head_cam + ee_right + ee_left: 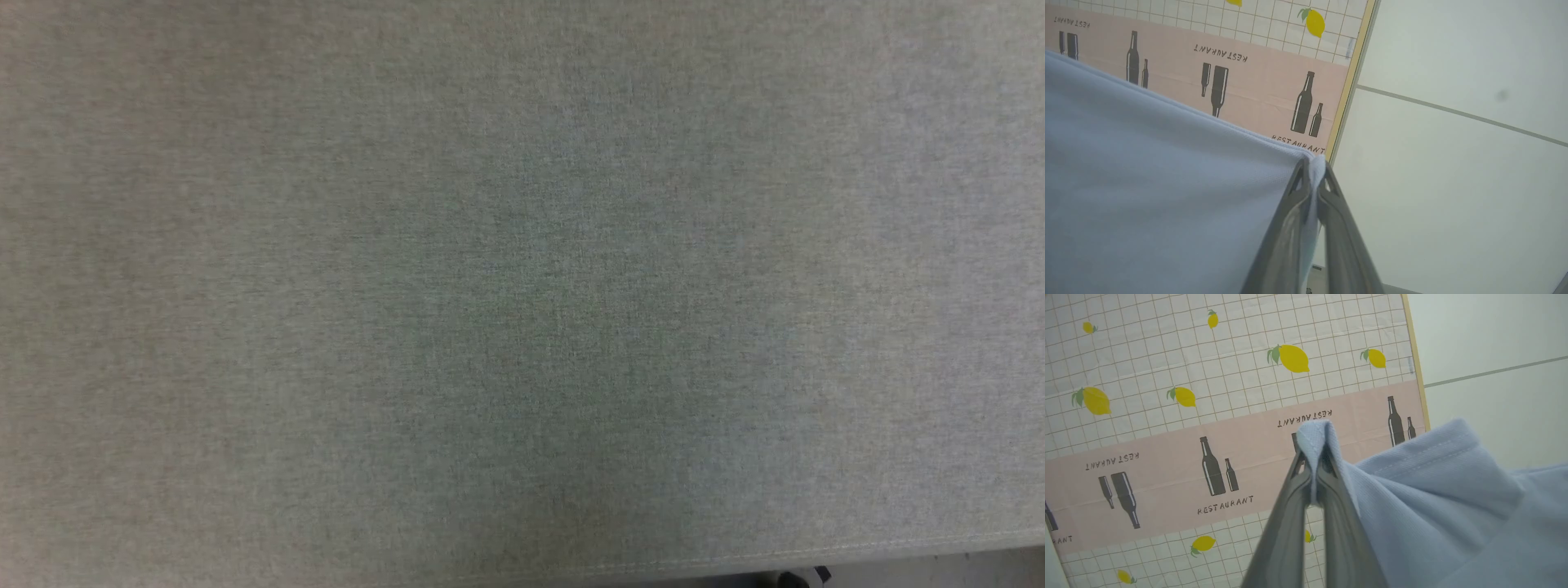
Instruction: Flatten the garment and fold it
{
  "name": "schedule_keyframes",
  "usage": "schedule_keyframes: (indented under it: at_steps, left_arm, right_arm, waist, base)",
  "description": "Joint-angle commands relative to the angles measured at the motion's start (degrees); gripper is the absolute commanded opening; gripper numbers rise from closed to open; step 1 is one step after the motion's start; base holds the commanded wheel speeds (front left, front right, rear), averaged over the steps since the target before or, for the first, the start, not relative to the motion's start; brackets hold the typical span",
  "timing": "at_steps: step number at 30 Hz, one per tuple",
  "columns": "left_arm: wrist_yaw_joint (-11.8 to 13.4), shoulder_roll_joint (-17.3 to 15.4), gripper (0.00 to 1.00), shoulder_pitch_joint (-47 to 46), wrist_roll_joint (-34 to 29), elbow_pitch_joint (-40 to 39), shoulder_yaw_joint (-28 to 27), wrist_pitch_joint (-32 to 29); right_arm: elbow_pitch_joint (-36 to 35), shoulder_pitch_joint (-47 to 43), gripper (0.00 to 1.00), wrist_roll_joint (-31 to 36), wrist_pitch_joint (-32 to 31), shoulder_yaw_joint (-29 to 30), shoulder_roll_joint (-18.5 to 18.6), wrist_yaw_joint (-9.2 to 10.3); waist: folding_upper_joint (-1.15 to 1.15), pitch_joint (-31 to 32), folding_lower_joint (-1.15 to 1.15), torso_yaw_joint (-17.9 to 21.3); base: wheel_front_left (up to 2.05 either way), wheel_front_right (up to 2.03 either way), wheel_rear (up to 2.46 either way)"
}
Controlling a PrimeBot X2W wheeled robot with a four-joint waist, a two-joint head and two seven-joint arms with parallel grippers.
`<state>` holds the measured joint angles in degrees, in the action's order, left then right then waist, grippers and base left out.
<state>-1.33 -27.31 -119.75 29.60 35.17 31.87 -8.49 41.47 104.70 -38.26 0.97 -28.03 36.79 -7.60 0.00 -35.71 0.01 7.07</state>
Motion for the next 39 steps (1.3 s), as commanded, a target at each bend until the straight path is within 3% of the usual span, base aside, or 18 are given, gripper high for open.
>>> schedule_keyframes:
  at_steps: [1, 6, 12, 18, 24, 29, 39]
  left_arm:
    - [-0.5, 0.4, 0.0, -1.3, -0.8, 1.3, 0.2, 1.0]
    - [-1.1, 1.8, 0.0, -1.0, -0.9, 5.3, 0.8, 4.4]
    - [-1.5, 3.5, 0.0, 6.6, 0.9, 6.6, 1.6, 7.5]
    - [-0.2, 5.2, 0.0, 23.6, 4.0, 3.8, 2.8, 10.4]
    - [2.4, 5.2, 0.0, 44.3, 7.6, -4.0, 4.4, 11.2]
    - [4.3, 2.3, 0.0, 61.7, 10.1, -14.0, 7.6, 7.9]
    - [8.9, -9.4, 0.0, 88.0, 14.1, -35.0, 13.5, -1.0]
  right_arm:
    - [1.4, 1.2, 0.0, 0.1, 1.2, -0.6, -0.3, 0.11]
    - [5.1, 1.6, 0.0, -1.7, 3.5, -4.1, -1.4, 0.11]
    - [7.8, -2.6, 0.0, -4.0, 5.1, -8.5, -1.1, 0.11]
    - [9.0, -13.0, 0.0, -6.6, 6.9, -13.4, -1.9, 0.11]
    - [6.7, -26.1, 0.0, -10.6, 7.7, -18.0, -0.9, 0.11]
    - [1.6, -38.6, 0.0, -15.4, 6.3, -21.5, 1.8, 0.11]
    - [-12.6, -58.6, 0.0, -24.5, -2.4, -28.1, 10.8, 0.11]
  waist:
    - [0.0, -1.9, -0.01, 0.5]
    - [0.0, -3.4, -0.01, -0.3]
    - [0.0, -3.3, -0.01, -2.1]
    - [0.0, 1.2, -0.01, -3.5]
    - [0.0, 8.2, -0.01, -4.7]
    - [0.0, 14.0, -0.01, -5.5]
    - [0.0, 21.9, -0.01, -5.8]
  base:
    - [0.0, 0.0, 0.0]
    - [0.0, 0.0, 0.0]
    - [0.0, 0.0, 0.0]
    - [0.0, 0.0, 0.0]
    - [0.0, 0.0, 0.0]
    - [0.0, 0.0, 0.0]
    - [0.0, 0.0, 0.0]
